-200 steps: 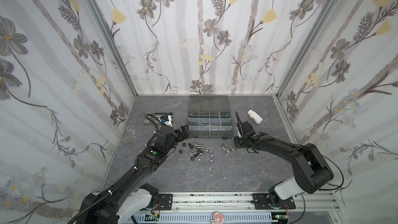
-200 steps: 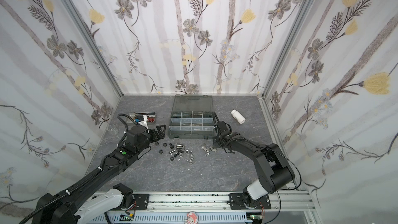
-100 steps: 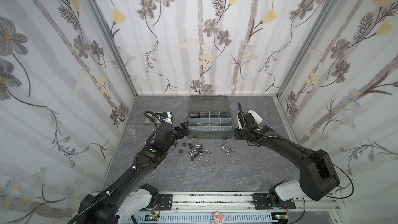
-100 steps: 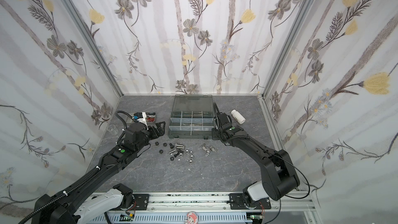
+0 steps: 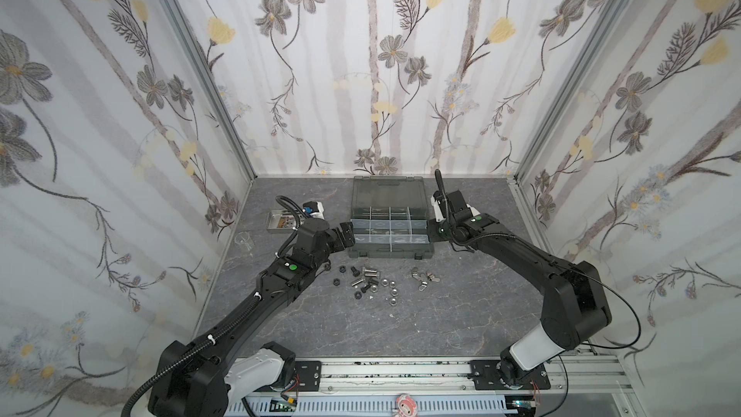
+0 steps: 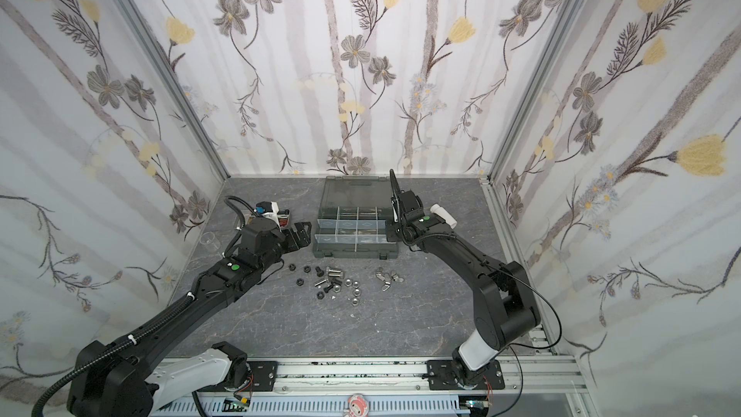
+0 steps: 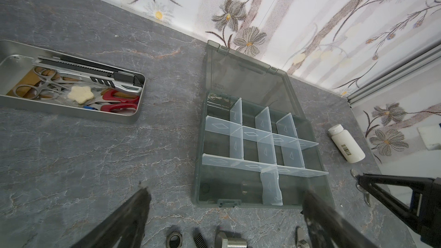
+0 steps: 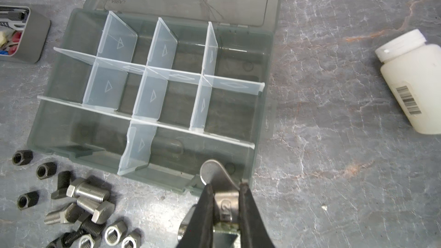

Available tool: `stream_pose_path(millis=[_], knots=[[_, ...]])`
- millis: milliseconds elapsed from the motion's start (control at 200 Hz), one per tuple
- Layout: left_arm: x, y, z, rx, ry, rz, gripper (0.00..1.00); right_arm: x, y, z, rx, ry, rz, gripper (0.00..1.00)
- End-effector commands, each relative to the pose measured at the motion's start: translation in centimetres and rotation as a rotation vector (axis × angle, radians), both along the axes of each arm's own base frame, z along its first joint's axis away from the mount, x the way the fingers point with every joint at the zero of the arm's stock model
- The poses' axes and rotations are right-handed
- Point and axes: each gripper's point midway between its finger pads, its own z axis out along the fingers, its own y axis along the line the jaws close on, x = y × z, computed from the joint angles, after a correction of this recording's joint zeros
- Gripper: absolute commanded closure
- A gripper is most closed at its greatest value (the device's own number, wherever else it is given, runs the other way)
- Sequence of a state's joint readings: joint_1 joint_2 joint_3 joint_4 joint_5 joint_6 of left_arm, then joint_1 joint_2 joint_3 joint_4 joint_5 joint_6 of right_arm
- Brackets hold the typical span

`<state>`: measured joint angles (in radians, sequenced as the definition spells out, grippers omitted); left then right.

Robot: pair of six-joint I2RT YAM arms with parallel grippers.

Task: Sort the screws and nuts into containers
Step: Place the nut into the container.

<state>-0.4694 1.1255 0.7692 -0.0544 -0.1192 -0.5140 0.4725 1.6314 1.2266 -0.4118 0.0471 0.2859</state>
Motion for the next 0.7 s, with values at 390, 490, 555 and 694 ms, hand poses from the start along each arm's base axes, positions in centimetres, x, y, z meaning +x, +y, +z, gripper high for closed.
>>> stream_pose_path(millis=[390,490,555,694], knots=[[3.4,-1.8,-3.2,0.109,0.138,-0.028,0.0,5.6,1.1,-1.5,0.049,0.006,0.023,0.86],[4.0,-2.4,-4.1,0.114,0.165,-0.043,0.0,6.1,1.6,-2.1,0.062,0.011,0.03,0.86],[4.4,-2.7,-4.7,0.116,0.181,-0.051,0.0,6.4,2.0,-2.6,0.075,0.02,0.037,0.86],[4.9,-3.3,-5.9,0.122,0.209,-0.064,0.0,6.7,2.7,-3.7,0.093,0.033,0.046,0.86]])
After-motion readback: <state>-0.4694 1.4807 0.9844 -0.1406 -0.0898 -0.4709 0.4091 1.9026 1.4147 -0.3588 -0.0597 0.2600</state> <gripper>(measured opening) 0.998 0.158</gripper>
